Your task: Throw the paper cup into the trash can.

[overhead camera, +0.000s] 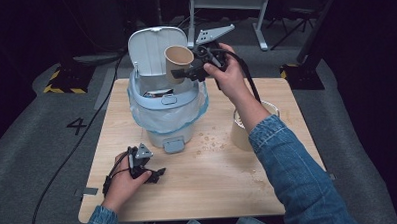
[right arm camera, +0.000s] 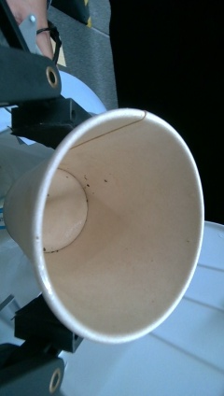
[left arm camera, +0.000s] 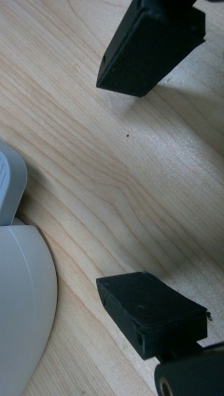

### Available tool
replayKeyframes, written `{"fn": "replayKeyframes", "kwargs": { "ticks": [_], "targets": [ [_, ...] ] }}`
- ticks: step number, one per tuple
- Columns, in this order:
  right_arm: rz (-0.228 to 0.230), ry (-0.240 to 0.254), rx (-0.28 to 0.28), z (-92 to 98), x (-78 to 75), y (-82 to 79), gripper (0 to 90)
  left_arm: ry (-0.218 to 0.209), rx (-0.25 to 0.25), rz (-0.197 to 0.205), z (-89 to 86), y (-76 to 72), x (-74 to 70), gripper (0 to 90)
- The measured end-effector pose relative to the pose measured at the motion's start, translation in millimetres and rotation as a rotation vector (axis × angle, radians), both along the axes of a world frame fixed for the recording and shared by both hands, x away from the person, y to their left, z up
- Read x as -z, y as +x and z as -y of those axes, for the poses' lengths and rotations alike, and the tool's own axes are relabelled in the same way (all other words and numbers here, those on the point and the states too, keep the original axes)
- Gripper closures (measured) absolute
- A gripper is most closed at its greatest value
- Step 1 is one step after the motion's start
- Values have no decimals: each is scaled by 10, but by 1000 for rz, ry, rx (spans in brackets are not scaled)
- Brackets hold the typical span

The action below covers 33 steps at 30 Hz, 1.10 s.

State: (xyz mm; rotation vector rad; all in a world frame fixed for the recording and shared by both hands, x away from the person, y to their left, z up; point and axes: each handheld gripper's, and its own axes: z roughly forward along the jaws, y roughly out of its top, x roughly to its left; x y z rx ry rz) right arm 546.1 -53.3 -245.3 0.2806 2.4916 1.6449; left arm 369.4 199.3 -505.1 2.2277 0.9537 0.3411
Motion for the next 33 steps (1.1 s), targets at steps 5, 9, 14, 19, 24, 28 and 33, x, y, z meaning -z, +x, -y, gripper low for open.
{"fn": "replayKeyframes", "kwargs": {
  "ticks": [5,9,14,19,24,28,33],
  "targets": [
    [-4,-44,15,-93,47,-10,288,-1,0,-1,-1,1,0,69],
    [-12,-101,29,-153,78,-24,287,-1,0,-1,-1,1,0,68],
    [-20,-121,47,-209,102,-44,283,1,2,-2,-2,1,-2,68],
    [20,-88,86,-259,142,-67,99,0,1,-1,-1,1,0,69],
    [-2,-12,131,-190,60,-68,128,-1,2,-1,-1,1,0,68],
    [11,11,135,-83,-3,-55,158,0,2,-1,-1,2,0,66],
    [14,-2,140,37,-59,-69,159,1,1,-1,0,1,0,66]
  ]
}}
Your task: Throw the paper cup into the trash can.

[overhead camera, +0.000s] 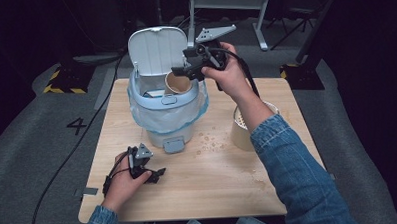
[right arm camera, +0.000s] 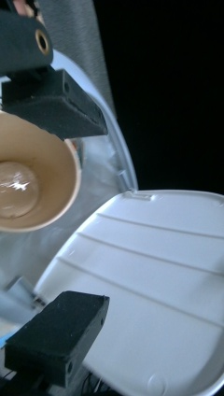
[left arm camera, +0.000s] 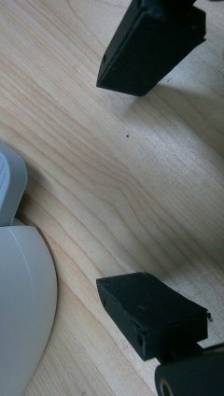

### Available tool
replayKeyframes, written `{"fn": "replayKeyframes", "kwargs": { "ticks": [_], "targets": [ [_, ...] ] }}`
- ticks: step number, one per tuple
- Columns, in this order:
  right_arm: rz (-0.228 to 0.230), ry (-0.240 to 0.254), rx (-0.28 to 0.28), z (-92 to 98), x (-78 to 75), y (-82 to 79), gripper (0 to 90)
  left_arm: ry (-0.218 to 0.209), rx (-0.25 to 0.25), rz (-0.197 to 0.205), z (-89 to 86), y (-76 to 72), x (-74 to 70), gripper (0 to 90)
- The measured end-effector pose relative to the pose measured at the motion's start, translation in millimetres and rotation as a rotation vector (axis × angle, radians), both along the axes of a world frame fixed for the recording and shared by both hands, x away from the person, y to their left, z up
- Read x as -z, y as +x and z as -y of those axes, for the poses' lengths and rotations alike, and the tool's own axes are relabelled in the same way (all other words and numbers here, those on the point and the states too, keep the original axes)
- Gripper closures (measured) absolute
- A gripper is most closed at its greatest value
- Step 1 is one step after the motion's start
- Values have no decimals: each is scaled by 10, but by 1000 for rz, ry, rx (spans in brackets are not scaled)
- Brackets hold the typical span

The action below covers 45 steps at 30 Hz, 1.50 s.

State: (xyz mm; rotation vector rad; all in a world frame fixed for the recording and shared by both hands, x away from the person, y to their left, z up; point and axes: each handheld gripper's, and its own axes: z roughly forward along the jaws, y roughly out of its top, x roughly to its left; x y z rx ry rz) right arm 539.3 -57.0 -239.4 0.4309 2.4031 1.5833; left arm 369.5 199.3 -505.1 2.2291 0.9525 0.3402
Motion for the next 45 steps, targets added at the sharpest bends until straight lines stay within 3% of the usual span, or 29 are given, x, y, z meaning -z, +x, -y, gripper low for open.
{"fn": "replayKeyframes", "kwargs": {
  "ticks": [9,15,17,21,24,28,33,38,42,43,45],
  "targets": [
    [-23,-104,30,148,4,-18,220,-1,0,0,1,-1,0,66],
    [-107,-174,19,131,96,-10,425,-1,0,0,1,-1,0,66],
    [-114,-193,21,96,116,-12,458,-1,0,0,1,-1,0,66],
    [-101,-217,-1,15,131,-39,634,0,0,0,0,-1,0,66],
    [-41,-251,27,-49,124,-81,723,-1,0,0,0,-1,0,66],
    [-7,-226,40,-37,70,-95,840,-1,0,0,0,-1,0,66],
    [17,-233,51,-57,55,-121,866,0,0,0,1,-1,0,66],
    [57,-192,67,-60,11,-150,869,0,0,0,1,0,0,66],
    [94,-147,129,-50,-49,-170,867,0,0,0,1,0,0,66],
    [96,-140,165,-49,-56,-169,847,1,0,0,0,0,0,66],
    [104,-99,222,-61,-40,-135,514,0,0,0,1,-1,0,66]
  ]
}}
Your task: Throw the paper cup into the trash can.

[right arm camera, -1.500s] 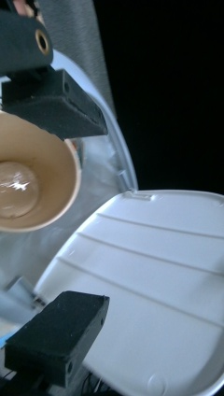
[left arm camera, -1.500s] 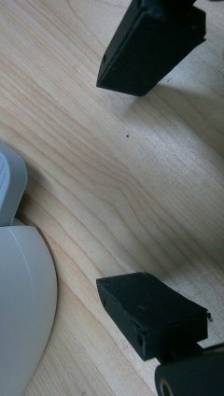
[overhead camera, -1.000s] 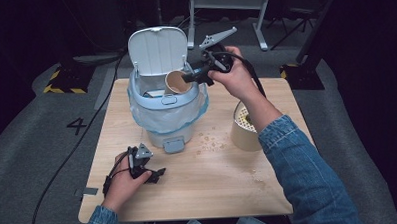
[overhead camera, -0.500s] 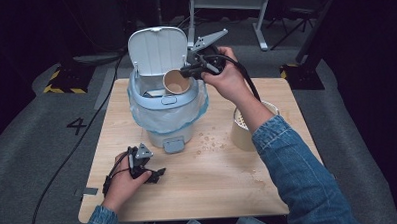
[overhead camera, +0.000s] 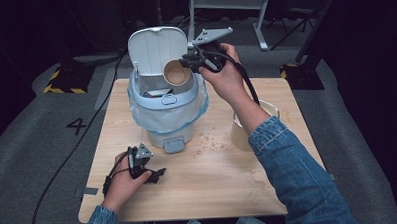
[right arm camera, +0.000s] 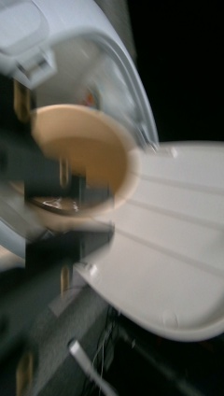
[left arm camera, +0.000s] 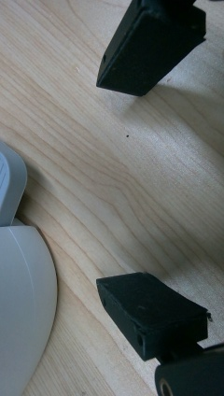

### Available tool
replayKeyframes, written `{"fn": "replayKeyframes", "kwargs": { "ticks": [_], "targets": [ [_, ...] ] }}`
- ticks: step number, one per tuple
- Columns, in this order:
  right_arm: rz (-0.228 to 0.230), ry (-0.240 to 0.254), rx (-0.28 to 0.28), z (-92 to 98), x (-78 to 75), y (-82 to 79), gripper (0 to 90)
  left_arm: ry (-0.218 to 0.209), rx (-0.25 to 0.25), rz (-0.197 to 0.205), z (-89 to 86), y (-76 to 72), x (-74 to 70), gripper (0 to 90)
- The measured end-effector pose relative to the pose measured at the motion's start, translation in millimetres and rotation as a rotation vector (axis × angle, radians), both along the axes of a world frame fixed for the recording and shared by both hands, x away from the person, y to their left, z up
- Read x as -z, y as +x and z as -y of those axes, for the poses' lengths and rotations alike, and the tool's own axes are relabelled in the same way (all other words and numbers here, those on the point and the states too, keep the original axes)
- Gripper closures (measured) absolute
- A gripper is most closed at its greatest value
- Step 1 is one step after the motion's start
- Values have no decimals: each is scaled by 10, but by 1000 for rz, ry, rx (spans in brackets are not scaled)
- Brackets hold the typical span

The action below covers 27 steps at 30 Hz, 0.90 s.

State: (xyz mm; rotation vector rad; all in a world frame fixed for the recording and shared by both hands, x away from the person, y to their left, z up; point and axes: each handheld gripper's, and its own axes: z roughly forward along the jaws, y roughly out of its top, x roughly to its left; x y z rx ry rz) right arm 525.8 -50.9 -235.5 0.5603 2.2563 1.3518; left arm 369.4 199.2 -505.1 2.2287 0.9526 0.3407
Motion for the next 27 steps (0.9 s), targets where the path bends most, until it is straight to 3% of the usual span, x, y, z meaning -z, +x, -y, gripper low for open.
{"fn": "replayKeyframes", "kwargs": {
  "ticks": [1,4,7,13,21,27],
  "targets": [
    [4,18,1,-12,13,11,444,0,0,0,0,0,0,66],
    [19,36,-28,-16,32,1,369,0,0,0,0,0,0,66],
    [-8,67,-38,27,22,-1,369,0,0,0,0,0,0,66],
    [-30,38,-41,136,-24,-50,382,0,0,0,0,0,0,66],
    [-39,35,-65,453,-134,-217,348,0,1,0,-1,1,0,66],
    [-55,41,-48,803,-199,-323,314,4,-6,5,-15,-7,-4,73]
  ]
}}
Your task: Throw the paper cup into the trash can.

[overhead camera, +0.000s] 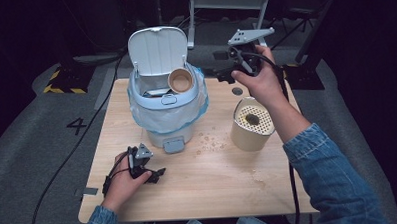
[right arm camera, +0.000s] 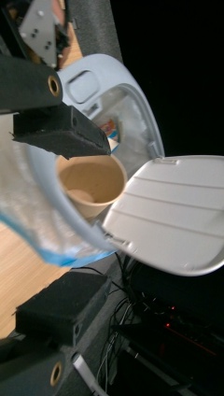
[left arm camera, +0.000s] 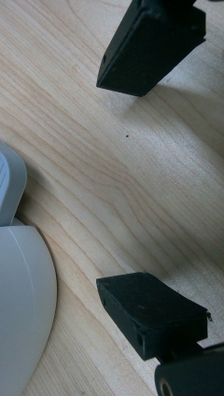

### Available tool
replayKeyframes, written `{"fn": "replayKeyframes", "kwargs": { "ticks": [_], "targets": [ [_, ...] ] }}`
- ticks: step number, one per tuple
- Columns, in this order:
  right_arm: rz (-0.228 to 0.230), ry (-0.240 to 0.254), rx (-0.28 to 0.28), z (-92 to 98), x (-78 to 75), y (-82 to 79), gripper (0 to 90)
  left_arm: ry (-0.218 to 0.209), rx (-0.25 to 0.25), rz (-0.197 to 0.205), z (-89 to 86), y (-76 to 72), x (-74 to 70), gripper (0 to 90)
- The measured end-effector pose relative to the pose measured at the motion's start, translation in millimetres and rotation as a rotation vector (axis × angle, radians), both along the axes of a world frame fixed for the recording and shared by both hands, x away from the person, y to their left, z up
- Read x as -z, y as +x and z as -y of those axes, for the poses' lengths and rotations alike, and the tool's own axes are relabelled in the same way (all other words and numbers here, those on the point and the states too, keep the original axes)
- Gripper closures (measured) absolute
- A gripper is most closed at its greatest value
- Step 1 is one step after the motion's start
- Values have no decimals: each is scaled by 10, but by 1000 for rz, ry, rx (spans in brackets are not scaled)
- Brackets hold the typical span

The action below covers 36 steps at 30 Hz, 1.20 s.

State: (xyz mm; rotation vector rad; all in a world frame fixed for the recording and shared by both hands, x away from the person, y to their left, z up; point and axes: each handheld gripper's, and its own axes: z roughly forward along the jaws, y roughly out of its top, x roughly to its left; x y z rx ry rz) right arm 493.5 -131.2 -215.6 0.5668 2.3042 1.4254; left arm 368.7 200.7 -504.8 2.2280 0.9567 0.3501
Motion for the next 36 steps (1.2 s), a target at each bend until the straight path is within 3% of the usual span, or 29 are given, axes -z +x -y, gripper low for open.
{"fn": "replayKeyframes", "kwargs": {
  "ticks": [7,15,20,26,36],
  "targets": [
    [5,-13,40,413,3,-81,303,-11,-8,6,-90,-7,-6,139],
    [0,-7,99,859,31,-163,283,-11,-18,8,-123,-21,-7,153],
    [-6,-29,100,1074,78,-247,256,-15,-17,6,-141,-27,-6,154],
    [-22,-40,106,1358,203,-386,252,-14,-16,9,-143,-24,-5,153],
    [-55,-77,161,1756,492,-560,246,-13,-16,9,-143,-23,-5,152]
  ]
}}
